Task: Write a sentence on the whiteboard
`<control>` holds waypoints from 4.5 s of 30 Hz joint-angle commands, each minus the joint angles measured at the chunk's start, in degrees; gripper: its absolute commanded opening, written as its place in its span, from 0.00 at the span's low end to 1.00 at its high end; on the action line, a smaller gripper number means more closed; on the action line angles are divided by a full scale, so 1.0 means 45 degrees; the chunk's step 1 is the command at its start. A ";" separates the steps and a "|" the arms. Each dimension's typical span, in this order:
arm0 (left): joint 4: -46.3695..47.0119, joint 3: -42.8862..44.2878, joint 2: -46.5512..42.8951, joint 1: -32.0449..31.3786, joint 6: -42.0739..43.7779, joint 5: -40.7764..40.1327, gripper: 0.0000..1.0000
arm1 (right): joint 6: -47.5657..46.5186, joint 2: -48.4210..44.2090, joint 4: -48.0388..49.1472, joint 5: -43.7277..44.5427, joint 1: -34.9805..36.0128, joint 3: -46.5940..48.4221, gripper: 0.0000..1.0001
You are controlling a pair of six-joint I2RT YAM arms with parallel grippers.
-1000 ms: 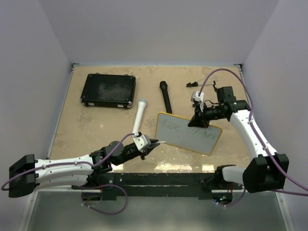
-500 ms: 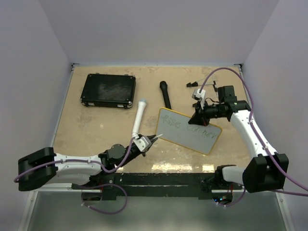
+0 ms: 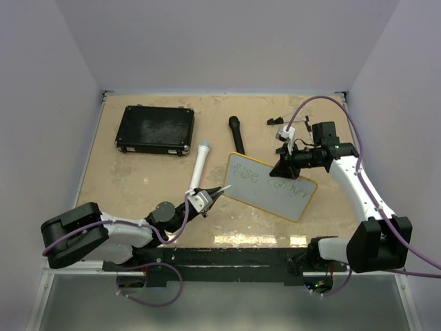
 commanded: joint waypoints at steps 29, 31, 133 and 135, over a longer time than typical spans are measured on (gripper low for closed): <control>0.1897 -0.1715 -0.3753 0.0102 0.1828 0.1258 0.00 | -0.2841 0.2462 -0.2003 -0.1295 0.0087 0.1353 0.00; 0.2271 -0.1716 -0.3400 0.0141 0.1848 0.1218 0.00 | -0.2762 0.2442 -0.1904 -0.1197 0.0087 0.1313 0.00; 0.2879 -0.0954 0.0489 0.0395 0.1009 0.1277 0.00 | -0.3074 0.2012 -0.2216 -0.1236 0.0087 0.1137 0.00; 0.2665 -0.0974 0.0528 0.0395 0.0834 0.1335 0.00 | -0.3094 0.2032 -0.2255 -0.1236 0.0106 0.1118 0.00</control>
